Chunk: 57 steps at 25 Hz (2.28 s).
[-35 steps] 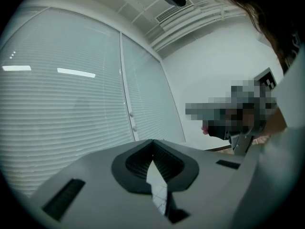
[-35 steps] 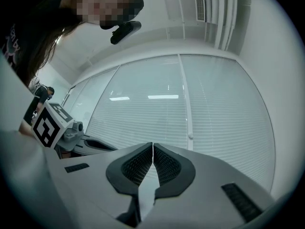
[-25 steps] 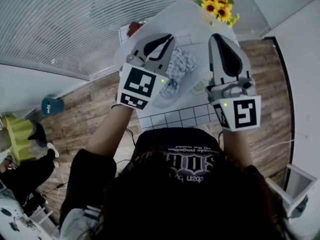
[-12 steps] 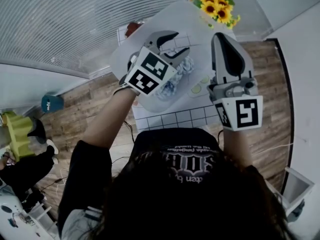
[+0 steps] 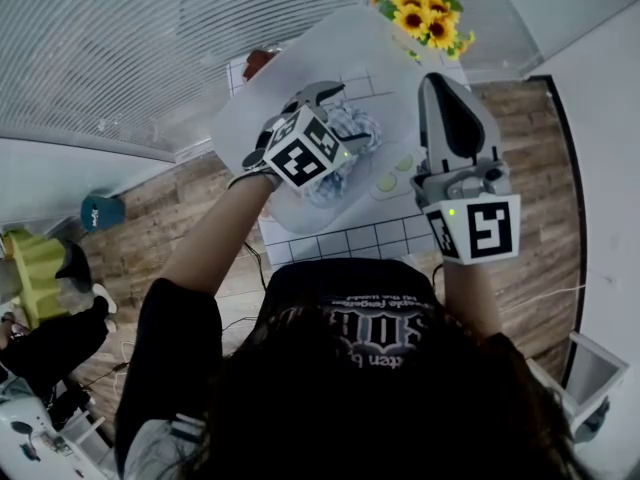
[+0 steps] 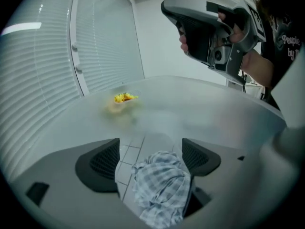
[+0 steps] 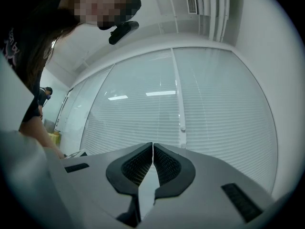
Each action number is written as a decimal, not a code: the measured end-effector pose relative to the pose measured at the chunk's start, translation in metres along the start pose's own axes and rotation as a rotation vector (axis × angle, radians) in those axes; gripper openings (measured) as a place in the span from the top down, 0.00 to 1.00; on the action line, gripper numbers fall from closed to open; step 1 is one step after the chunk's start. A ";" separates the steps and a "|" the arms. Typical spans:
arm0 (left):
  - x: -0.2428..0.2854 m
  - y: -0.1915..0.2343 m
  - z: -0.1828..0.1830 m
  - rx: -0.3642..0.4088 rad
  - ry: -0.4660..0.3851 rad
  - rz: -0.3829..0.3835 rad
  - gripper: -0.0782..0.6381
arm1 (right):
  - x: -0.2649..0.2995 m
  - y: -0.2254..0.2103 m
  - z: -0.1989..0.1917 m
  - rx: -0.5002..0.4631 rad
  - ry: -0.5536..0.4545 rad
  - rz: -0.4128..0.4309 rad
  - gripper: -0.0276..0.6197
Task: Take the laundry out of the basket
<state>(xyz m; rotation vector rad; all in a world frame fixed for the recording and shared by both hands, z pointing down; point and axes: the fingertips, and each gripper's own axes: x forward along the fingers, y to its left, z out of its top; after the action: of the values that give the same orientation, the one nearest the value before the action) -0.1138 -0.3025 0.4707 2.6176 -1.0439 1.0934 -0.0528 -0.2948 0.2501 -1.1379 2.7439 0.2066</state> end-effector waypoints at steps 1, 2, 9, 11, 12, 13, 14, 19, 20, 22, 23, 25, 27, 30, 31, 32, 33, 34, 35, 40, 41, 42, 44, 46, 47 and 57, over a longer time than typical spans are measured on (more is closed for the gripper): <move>0.005 -0.002 -0.005 -0.011 0.013 -0.015 0.33 | 0.000 0.000 0.000 0.001 -0.001 0.001 0.91; 0.009 -0.003 -0.010 -0.020 0.025 -0.029 0.31 | 0.000 0.001 -0.001 0.001 -0.002 0.001 0.91; 0.025 -0.012 -0.034 0.030 0.164 -0.027 0.24 | 0.003 0.003 -0.001 0.011 -0.010 0.004 0.91; 0.028 -0.016 -0.043 0.034 0.203 -0.040 0.20 | 0.003 0.006 0.000 0.011 -0.014 0.007 0.91; 0.029 -0.019 -0.048 0.036 0.226 -0.052 0.17 | 0.003 0.007 0.001 0.011 -0.016 0.009 0.91; 0.029 -0.022 -0.053 0.041 0.250 -0.067 0.14 | 0.003 0.008 0.001 0.010 -0.017 0.009 0.91; 0.030 -0.024 -0.058 0.046 0.275 -0.084 0.12 | 0.002 0.008 0.001 0.010 -0.017 0.010 0.91; 0.040 -0.022 -0.070 0.028 0.359 -0.132 0.10 | 0.003 0.008 0.001 0.009 -0.013 0.013 0.91; 0.042 -0.019 -0.070 0.024 0.367 -0.136 0.10 | 0.003 0.008 0.001 0.008 -0.011 0.014 0.91; 0.047 -0.019 -0.075 0.000 0.397 -0.155 0.09 | 0.004 0.007 0.002 0.005 -0.009 0.013 0.91; 0.049 -0.019 -0.078 -0.012 0.409 -0.165 0.09 | 0.004 0.007 0.002 0.005 -0.009 0.010 0.91; 0.053 -0.020 -0.080 -0.033 0.417 -0.180 0.09 | 0.003 0.006 0.003 0.003 -0.010 0.006 0.91; 0.054 -0.022 -0.085 -0.065 0.432 -0.194 0.09 | 0.001 0.005 0.003 0.001 -0.010 0.003 0.91; 0.055 -0.025 -0.094 -0.106 0.464 -0.214 0.08 | -0.001 0.005 0.004 -0.002 -0.008 -0.001 0.91; 0.056 -0.024 -0.096 -0.113 0.473 -0.215 0.07 | -0.001 0.005 0.004 -0.003 -0.008 -0.002 0.91; 0.057 -0.024 -0.098 -0.119 0.480 -0.215 0.07 | -0.001 0.005 0.004 -0.004 -0.008 -0.002 0.91; 0.057 -0.024 -0.101 -0.127 0.490 -0.215 0.07 | -0.001 0.005 0.004 -0.005 -0.007 -0.001 0.91; 0.058 -0.025 -0.104 -0.136 0.502 -0.217 0.07 | -0.001 0.006 0.005 -0.006 -0.007 -0.001 0.91; 0.060 -0.026 -0.107 -0.143 0.511 -0.223 0.07 | -0.001 0.006 0.005 -0.008 -0.006 -0.002 0.91; 0.066 -0.037 -0.109 -0.128 0.512 -0.259 0.07 | -0.003 0.002 0.005 -0.013 -0.001 -0.012 0.91; 0.067 -0.037 -0.109 -0.123 0.512 -0.262 0.07 | -0.004 0.001 0.004 -0.014 0.000 -0.015 0.91; 0.067 -0.037 -0.110 -0.120 0.513 -0.265 0.07 | -0.005 0.001 0.004 -0.016 0.002 -0.016 0.91; 0.067 -0.037 -0.111 -0.125 0.516 -0.274 0.08 | -0.006 0.001 0.004 -0.019 0.007 -0.015 0.91; 0.065 -0.039 -0.111 -0.141 0.523 -0.286 0.11 | -0.007 0.002 0.004 -0.019 0.009 -0.012 0.91; 0.065 -0.039 -0.111 -0.147 0.527 -0.289 0.13 | -0.007 0.003 0.004 -0.020 0.009 -0.012 0.91; 0.060 -0.038 -0.102 -0.196 0.519 -0.265 0.36 | -0.012 0.009 0.005 -0.027 0.012 -0.009 0.91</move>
<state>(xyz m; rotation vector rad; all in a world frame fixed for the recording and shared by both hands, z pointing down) -0.1193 -0.2707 0.5911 2.0718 -0.6329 1.4082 -0.0504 -0.2796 0.2477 -1.1611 2.7541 0.2368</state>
